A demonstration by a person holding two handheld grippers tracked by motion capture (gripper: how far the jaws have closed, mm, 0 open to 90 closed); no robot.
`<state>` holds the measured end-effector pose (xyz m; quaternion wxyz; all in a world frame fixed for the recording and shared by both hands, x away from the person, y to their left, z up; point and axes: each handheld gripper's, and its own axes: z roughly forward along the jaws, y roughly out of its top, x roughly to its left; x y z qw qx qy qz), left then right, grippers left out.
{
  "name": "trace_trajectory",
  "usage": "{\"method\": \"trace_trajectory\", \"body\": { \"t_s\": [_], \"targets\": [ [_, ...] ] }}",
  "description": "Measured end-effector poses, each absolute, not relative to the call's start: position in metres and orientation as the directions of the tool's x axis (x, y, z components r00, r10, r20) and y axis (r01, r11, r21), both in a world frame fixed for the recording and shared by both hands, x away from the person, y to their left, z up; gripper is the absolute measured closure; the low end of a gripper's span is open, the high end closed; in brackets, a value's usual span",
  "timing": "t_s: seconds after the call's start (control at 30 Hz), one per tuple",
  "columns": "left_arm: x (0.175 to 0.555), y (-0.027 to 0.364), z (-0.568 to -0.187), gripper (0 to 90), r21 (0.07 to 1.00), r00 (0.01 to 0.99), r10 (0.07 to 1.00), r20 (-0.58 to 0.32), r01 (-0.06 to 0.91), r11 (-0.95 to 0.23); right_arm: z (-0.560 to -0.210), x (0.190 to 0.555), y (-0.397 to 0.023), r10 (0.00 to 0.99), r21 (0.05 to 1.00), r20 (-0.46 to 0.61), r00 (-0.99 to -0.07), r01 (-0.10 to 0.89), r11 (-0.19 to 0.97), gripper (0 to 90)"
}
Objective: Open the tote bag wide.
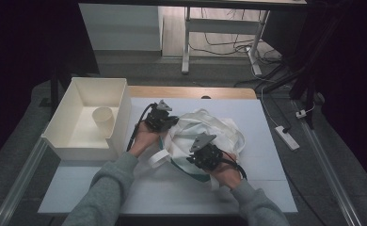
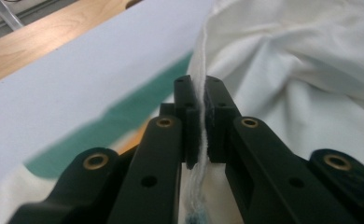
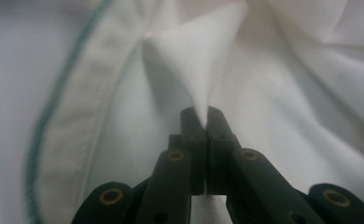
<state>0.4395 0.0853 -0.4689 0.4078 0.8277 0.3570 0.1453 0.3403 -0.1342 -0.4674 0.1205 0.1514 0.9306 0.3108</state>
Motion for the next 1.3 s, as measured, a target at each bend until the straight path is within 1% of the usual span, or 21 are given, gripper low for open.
{"method": "trace_trajectory", "body": {
  "t_s": [0.13, 0.23, 0.3, 0.37, 0.43, 0.53, 0.63, 0.77, 0.87, 1.0, 1.1, 1.23, 1.3],
  "targets": [
    [0.437, 0.09, -0.464, 85.3, 0.789, 0.699, 0.712, -0.066, 0.474, -0.392, -0.446, 0.322, -0.138, 0.33, 0.637, -0.154, -0.931, 0.162, 0.754, 88.6],
    [0.433, 0.089, -0.46, 85.4, 0.787, 0.707, 0.705, -0.054, 0.465, -0.406, -0.442, 0.314, -0.141, 0.316, 0.644, -0.128, -0.94, 0.163, 0.747, 88.6],
    [0.431, 0.087, -0.461, 85.3, 0.775, 0.711, 0.703, -0.04, 0.466, -0.427, -0.448, 0.311, -0.141, 0.303, 0.64, -0.084, -0.949, 0.182, 0.746, 88.5],
    [0.431, 0.086, -0.465, 85.4, 0.763, 0.711, 0.702, -0.044, 0.478, -0.436, -0.46, 0.311, -0.142, 0.297, 0.632, -0.03, -0.954, 0.212, 0.746, 88.5],
    [0.432, 0.088, -0.472, 85.3, 0.75, 0.707, 0.704, -0.06, 0.498, -0.436, -0.473, 0.314, -0.144, 0.296, 0.63, 0.028, -0.955, 0.247, 0.736, 88.5],
    [0.434, 0.092, -0.48, 85.3, 0.734, 0.7, 0.708, -0.091, 0.528, -0.427, -0.482, 0.319, -0.148, 0.303, 0.63, 0.083, -0.949, 0.285, 0.722, 88.5],
    [0.434, 0.092, -0.485, 85.1, 0.72, 0.701, 0.707, -0.098, 0.54, -0.436, -0.485, 0.32, -0.147, 0.294, 0.62, 0.067, -0.953, 0.271, 0.737, 88.5],
    [0.433, 0.093, -0.489, 84.9, 0.703, 0.704, 0.704, -0.096, 0.548, -0.452, -0.496, 0.316, -0.141, 0.289, 0.583, 0.04, -0.957, 0.257, 0.771, 88.5],
    [0.433, 0.098, -0.492, 84.9, 0.698, 0.704, 0.7, -0.12, 0.561, -0.445, -0.503, 0.315, -0.142, 0.29, 0.569, 0.04, -0.956, 0.261, 0.78, 88.5],
    [0.432, 0.101, -0.494, 84.9, 0.69, 0.706, 0.693, -0.142, 0.573, -0.442, -0.498, 0.315, -0.148, 0.284, 0.565, 0.037, -0.958, 0.255, 0.785, 88.6],
    [0.429, 0.101, -0.493, 84.9, 0.689, 0.712, 0.691, -0.129, 0.565, -0.453, -0.496, 0.319, -0.155, 0.277, 0.557, 0.032, -0.96, 0.248, 0.793, 88.7],
    [0.428, 0.1, -0.494, 84.9, 0.689, 0.711, 0.691, -0.128, 0.565, -0.453, -0.5, 0.325, -0.162, 0.289, 0.556, 0.065, -0.955, 0.276, 0.784, 88.6],
    [0.428, 0.1, -0.494, 84.9, 0.69, 0.709, 0.693, -0.127, 0.565, -0.452, -0.5, 0.324, -0.16, 0.282, 0.55, 0.052, -0.958, 0.263, 0.793, 88.6]
  ]
}}
